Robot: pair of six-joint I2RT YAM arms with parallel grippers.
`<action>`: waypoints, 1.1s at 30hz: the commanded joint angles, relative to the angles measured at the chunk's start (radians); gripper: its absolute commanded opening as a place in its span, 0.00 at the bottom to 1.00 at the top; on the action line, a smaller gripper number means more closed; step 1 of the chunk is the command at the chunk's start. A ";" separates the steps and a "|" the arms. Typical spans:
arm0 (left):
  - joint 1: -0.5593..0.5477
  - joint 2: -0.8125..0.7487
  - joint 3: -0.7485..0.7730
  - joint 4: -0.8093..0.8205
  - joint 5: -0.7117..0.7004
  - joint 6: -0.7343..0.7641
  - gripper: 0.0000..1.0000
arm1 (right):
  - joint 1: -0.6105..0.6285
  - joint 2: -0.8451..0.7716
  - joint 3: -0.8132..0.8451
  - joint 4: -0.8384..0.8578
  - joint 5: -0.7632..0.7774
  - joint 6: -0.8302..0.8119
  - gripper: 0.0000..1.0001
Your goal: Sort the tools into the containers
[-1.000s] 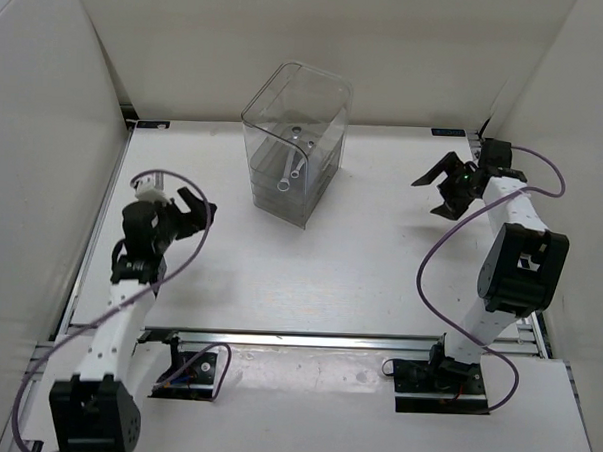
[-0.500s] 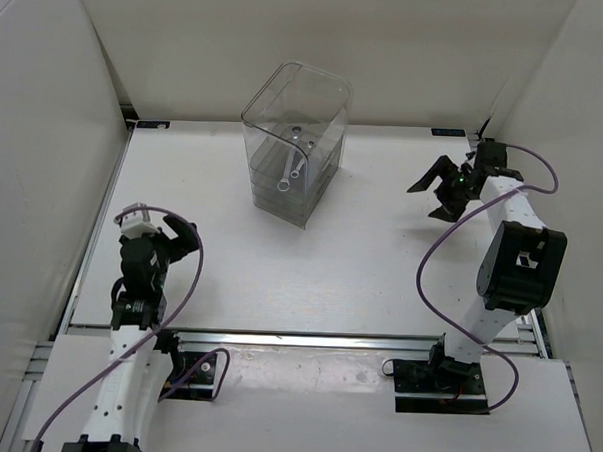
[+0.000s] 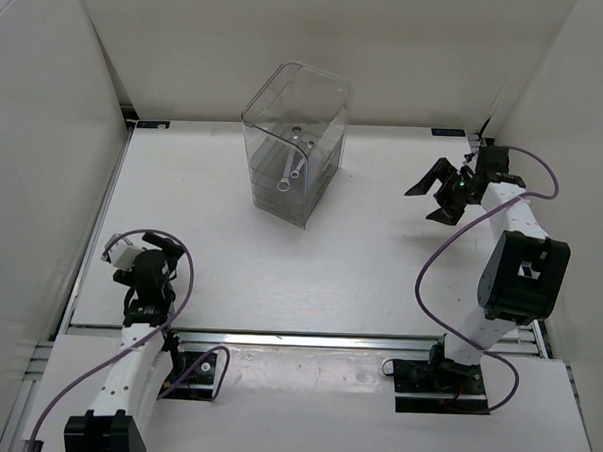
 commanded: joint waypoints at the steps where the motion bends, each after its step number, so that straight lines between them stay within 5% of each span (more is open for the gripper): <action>1: 0.000 0.057 0.051 0.037 -0.053 -0.023 0.99 | -0.003 -0.070 -0.061 0.034 -0.064 -0.031 0.99; 7: 0.000 0.032 0.028 0.067 -0.079 0.000 0.99 | -0.003 -0.254 -0.199 0.040 -0.076 -0.088 0.99; 10: 0.000 0.014 0.013 0.076 -0.084 0.027 0.99 | -0.001 -0.372 -0.291 -0.021 0.038 -0.076 0.99; 13: -0.003 0.011 0.011 0.083 -0.069 0.073 0.99 | 0.000 -0.457 -0.356 -0.189 0.671 0.087 0.99; 14: 0.001 0.014 0.013 0.084 -0.060 0.089 0.99 | -0.001 -0.469 -0.364 -0.205 0.716 0.084 0.99; 24: -0.002 0.026 -0.065 0.316 0.227 0.356 0.99 | 0.001 -0.819 -0.560 -0.052 0.545 -0.014 0.99; 33: 0.000 0.143 -0.183 0.631 0.315 0.493 0.99 | 0.023 -0.758 -0.509 -0.126 0.537 -0.039 0.99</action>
